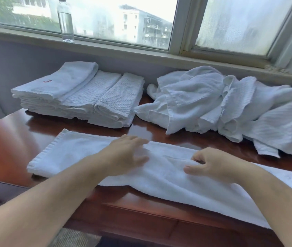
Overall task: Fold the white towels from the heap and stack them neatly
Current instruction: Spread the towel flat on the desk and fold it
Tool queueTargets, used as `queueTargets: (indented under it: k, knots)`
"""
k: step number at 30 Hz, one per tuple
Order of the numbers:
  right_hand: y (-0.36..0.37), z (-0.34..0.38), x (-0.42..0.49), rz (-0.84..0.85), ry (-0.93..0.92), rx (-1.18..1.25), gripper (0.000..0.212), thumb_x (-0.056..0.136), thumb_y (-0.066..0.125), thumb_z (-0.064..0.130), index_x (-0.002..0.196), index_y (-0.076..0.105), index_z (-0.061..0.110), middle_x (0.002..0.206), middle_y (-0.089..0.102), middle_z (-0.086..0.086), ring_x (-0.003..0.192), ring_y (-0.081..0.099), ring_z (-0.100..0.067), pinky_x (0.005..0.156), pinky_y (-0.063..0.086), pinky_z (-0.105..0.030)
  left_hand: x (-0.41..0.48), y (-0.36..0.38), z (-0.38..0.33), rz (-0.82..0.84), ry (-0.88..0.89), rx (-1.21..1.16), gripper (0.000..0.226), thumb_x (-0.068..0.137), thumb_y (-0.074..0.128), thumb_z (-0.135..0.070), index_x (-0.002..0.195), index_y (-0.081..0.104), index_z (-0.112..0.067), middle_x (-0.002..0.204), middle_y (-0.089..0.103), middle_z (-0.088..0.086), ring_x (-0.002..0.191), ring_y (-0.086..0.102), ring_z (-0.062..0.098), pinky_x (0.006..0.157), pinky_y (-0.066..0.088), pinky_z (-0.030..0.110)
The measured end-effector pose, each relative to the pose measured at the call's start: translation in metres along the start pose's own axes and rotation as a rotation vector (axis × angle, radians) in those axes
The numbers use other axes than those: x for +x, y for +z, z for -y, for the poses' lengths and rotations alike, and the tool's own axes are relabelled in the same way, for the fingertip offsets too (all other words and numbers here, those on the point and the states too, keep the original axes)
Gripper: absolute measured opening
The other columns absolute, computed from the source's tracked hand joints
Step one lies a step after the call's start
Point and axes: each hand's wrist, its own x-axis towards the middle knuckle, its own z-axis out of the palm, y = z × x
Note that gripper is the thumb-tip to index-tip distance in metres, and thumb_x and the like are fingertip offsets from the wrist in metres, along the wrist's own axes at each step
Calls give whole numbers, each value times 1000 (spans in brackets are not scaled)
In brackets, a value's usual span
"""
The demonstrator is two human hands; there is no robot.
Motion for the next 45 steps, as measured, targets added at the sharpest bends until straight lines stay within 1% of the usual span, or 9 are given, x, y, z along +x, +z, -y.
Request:
queueTargets:
  k: [5,9,13,18,24,32,38,42,45]
  knots:
    - [-13,-44,-23,37,4,78,56,82,70,61,63,35,22,59,31,9,53,30,-10,52,25,-24,28,3,-4,-32,-6,47,13,98,54,-47,91,57,-36,88,58,-14,88,55,13,78,46,33]
    - [-16,-69,-14,-267,41,155,54,89,67,51,55,37,23,49,30,13,45,30,-7,45,24,-21,41,-3,2,-141,-55,6,16,95,55,-52,85,51,-40,74,55,-12,72,51,2,63,40,31]
    - [-12,-76,3,-410,112,139,53,91,65,50,56,39,19,47,38,13,45,36,-7,50,28,-27,61,-11,-1,-139,-102,98,19,92,54,-59,87,54,-41,83,58,-14,80,56,13,72,50,33]
    - [-2,-84,9,-418,212,33,48,85,64,60,63,56,18,64,60,5,59,55,-14,56,39,-32,65,6,10,-105,-142,156,24,94,50,-57,89,57,-35,89,57,-14,90,56,14,73,43,32]
    - [6,-88,9,-450,228,-32,52,85,59,65,66,58,17,65,63,2,63,60,-17,57,43,-38,46,10,10,-347,14,134,22,100,47,-34,106,65,-24,108,63,-2,107,56,24,95,42,42]
    - [23,-75,10,-542,291,-133,43,92,42,67,75,49,29,75,59,7,73,57,-17,57,35,-32,7,20,7,-7,-57,107,49,102,24,-53,150,35,-45,158,30,-13,146,22,11,116,14,32]
    - [25,-71,8,-585,167,-127,42,93,46,61,71,49,25,67,57,7,65,53,-12,54,33,-33,10,6,32,173,40,265,69,90,-2,-75,155,7,-52,166,2,-18,151,-4,2,123,-2,34]
    - [15,-83,-4,-495,98,-53,51,85,57,63,60,43,21,55,53,8,53,49,-10,52,31,-31,14,8,31,204,3,284,64,94,6,-68,156,3,-50,166,-2,-17,151,-9,2,123,-6,37]
    - [1,-94,-17,-358,76,15,55,76,65,65,56,38,21,49,41,13,45,36,-7,51,29,-29,30,18,-2,110,-28,244,56,103,19,-53,157,18,-39,167,10,-9,153,0,9,124,0,37]
